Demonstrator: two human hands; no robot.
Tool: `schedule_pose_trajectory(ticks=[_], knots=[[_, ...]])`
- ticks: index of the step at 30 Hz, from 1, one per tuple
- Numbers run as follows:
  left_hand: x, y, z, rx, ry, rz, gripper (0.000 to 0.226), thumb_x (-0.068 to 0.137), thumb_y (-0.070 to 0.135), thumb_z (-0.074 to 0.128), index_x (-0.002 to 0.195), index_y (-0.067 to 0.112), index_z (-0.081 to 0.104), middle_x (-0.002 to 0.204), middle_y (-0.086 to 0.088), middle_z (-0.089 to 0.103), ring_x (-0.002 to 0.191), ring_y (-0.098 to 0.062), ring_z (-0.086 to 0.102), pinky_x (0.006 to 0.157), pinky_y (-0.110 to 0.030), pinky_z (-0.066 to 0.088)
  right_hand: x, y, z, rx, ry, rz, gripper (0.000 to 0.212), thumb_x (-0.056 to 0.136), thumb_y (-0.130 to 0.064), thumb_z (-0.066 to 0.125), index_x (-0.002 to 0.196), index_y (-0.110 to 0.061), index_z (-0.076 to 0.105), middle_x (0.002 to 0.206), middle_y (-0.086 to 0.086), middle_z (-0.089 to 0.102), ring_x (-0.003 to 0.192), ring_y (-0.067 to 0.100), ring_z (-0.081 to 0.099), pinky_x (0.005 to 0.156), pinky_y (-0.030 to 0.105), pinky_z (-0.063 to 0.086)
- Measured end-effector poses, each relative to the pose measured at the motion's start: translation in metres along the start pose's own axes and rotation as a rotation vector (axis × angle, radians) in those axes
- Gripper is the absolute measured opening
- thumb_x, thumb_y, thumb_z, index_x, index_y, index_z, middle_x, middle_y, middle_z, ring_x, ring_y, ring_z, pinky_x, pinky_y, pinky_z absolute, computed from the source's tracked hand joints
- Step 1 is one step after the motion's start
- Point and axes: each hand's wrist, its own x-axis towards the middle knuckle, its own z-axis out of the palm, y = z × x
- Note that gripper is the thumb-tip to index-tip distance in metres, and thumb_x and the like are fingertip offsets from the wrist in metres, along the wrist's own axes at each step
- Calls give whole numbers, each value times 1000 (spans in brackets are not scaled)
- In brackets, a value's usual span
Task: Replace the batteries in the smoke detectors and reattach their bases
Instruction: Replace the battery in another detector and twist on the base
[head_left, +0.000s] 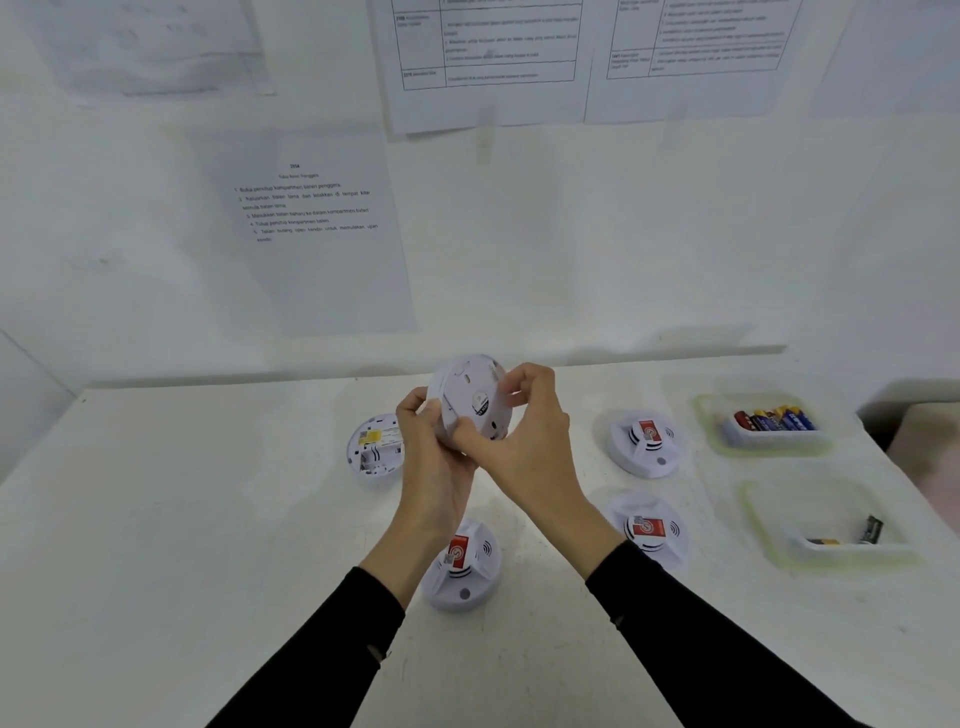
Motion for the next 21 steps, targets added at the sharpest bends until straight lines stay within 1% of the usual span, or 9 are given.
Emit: schedule_pose_trajectory(ticks=[2,5,7,10,12,14,15,18,21], knots=[[0,0,0,19,-10,6,26,105,19,33,130,15,41,137,-22,57,106,-27,67,72,-30,59,0,1,2,35,15,29,56,57,-52,73,96,-39,35,100,-20,49,97,0,52,86,43,49],[6,-2,-9,134,-32,5,27,104,22,40,130,17,40,130,-21,61,111,-31,62,76,-33,58,3,5,-5,70,-72,13,55,63,-47,75,104,-35,40,103,-15,52,97,6,54,78,20,47],[11,-3,-19,269,-50,26,36,91,32,59,123,30,43,123,-17,61,112,-30,61,81,-35,56,11,11,-16,131,-216,90,44,76,-44,72,110,-32,47,106,-12,58,97,3,58,75,12,42],[22,-5,-33,581,-43,-4,73,65,54,76,127,54,39,139,-1,52,123,-19,56,94,-33,49,28,32,-34,349,-309,385,32,90,-50,47,113,-29,58,111,-8,66,106,7,60,93,31,42],[33,-10,-39,734,-93,-52,93,64,50,87,138,48,31,140,2,52,119,-10,59,89,-21,50,37,51,-43,438,-283,495,37,99,-46,33,115,-26,60,110,-5,69,107,13,60,95,37,39],[44,-18,-43,890,-157,-57,97,67,34,90,141,39,28,137,2,52,113,-1,58,80,-12,51,41,67,-50,500,-261,590,43,101,-48,26,115,-25,59,105,-3,70,104,17,61,88,37,38],[50,-24,-45,969,-192,-37,98,66,30,92,140,38,28,136,2,51,115,-1,56,82,-12,52,42,74,-51,499,-252,628,45,101,-50,25,115,-25,59,104,-2,70,103,18,61,87,37,38],[63,-42,-47,1180,-273,25,106,57,37,95,138,37,27,140,2,44,128,-14,46,104,-32,47,45,93,-51,482,-236,696,47,100,-54,26,118,-24,58,108,1,70,103,21,61,91,40,40],[74,-61,-45,1297,-293,63,113,55,38,95,144,25,27,142,-1,40,131,-20,40,110,-45,39,47,105,-45,466,-211,743,47,100,-54,29,118,-22,58,117,5,66,107,23,61,92,40,44]])
